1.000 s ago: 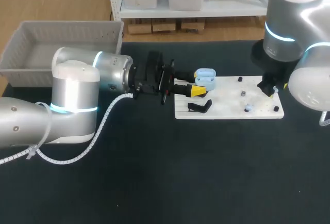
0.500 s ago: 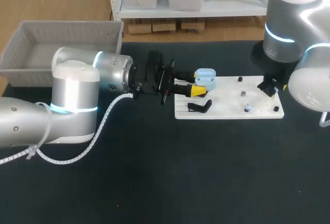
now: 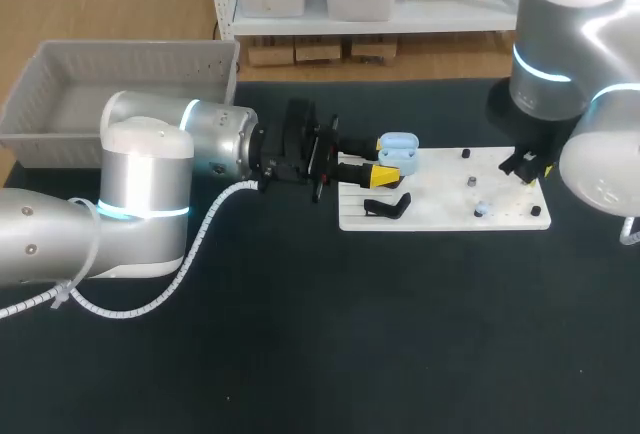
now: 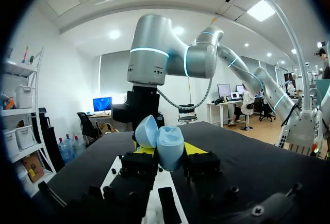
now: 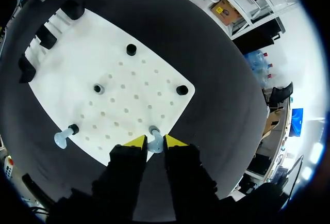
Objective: Pick up each earbud case from the left stands, insert the matching earbuds, close the lid, and place the case in the box.
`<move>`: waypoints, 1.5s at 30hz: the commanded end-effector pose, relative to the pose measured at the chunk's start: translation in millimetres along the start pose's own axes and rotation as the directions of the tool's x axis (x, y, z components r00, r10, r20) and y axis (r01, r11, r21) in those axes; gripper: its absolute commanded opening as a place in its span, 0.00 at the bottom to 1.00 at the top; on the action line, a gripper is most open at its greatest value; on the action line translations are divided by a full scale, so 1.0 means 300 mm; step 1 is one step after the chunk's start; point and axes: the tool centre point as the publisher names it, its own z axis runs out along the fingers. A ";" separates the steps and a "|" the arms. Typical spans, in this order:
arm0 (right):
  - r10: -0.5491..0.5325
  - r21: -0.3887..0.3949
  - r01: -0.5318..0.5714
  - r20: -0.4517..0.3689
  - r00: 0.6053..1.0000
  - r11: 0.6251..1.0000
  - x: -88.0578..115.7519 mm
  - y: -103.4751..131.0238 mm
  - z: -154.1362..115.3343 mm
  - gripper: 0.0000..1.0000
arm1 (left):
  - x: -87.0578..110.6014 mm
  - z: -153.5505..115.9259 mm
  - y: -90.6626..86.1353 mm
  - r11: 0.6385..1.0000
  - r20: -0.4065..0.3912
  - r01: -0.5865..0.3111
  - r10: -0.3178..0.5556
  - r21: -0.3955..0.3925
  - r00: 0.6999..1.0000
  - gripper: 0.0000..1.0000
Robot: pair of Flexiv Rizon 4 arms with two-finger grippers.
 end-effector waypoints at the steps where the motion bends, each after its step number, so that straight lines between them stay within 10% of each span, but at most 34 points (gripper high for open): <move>1: -0.008 0.017 0.008 0.015 1.000 1.000 0.024 0.004 -0.043 0.00 | 0.003 -0.001 -0.001 1.000 0.003 -0.002 0.002 -0.002 1.000 0.00; 17: 0.029 0.075 -0.025 -0.050 0.998 0.997 0.037 0.047 -0.432 0.00 | 0.003 -0.001 -0.001 1.000 0.003 -0.002 0.002 -0.002 1.000 0.00; 38: 0.043 0.046 -0.040 -0.057 0.997 0.998 0.031 0.076 -0.451 0.00 | 0.003 -0.001 -0.001 1.000 0.003 -0.002 0.002 -0.002 1.000 0.00; 45: 0.103 -0.061 -0.105 -0.050 0.993 0.993 0.008 0.228 -0.550 0.00 | 0.003 -0.001 -0.001 1.000 0.003 -0.002 0.002 -0.002 1.000 0.00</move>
